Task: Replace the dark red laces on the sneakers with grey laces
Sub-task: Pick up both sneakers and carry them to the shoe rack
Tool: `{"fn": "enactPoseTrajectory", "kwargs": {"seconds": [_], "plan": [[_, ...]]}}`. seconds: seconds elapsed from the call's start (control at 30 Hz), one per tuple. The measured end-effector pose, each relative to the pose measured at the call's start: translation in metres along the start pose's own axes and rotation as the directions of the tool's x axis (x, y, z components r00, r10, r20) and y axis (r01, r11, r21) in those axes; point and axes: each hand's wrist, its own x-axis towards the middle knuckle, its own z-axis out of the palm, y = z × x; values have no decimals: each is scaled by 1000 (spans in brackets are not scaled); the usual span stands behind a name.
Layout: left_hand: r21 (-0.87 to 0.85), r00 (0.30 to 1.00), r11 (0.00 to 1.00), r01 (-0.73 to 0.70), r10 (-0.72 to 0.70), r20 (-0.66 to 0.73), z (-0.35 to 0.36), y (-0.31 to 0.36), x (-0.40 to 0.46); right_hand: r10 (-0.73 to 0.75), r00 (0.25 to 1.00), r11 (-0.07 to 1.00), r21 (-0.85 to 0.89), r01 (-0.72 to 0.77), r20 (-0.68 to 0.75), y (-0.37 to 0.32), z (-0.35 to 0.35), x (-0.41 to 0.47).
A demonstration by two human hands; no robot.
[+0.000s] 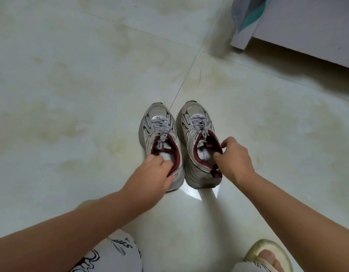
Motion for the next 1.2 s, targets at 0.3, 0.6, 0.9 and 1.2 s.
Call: {"fn": "enactPoseTrajectory", "kwargs": {"seconds": [0.3, 0.6, 0.9, 1.2], "plan": [[-360, 929, 897, 256, -332, -166, -22, -45, 6, -377, 923, 761, -595, 259, -79, -46, 3, -28], [-114, 783, 786, 608, -569, 252, -8, -107, 21, -128, 976, 795, -570, 207, 176, -77, 30, 14], [-140, 731, 730, 669, -613, 302, -17, -131, 50, -248, 922, 605, -696, 388, 298, -73, 20, 37], [-226, 635, 610, 759, -619, 463, -62, -91, 21, -120, 874, 612, -658, 438, 470, -99, -10, 20]]}}
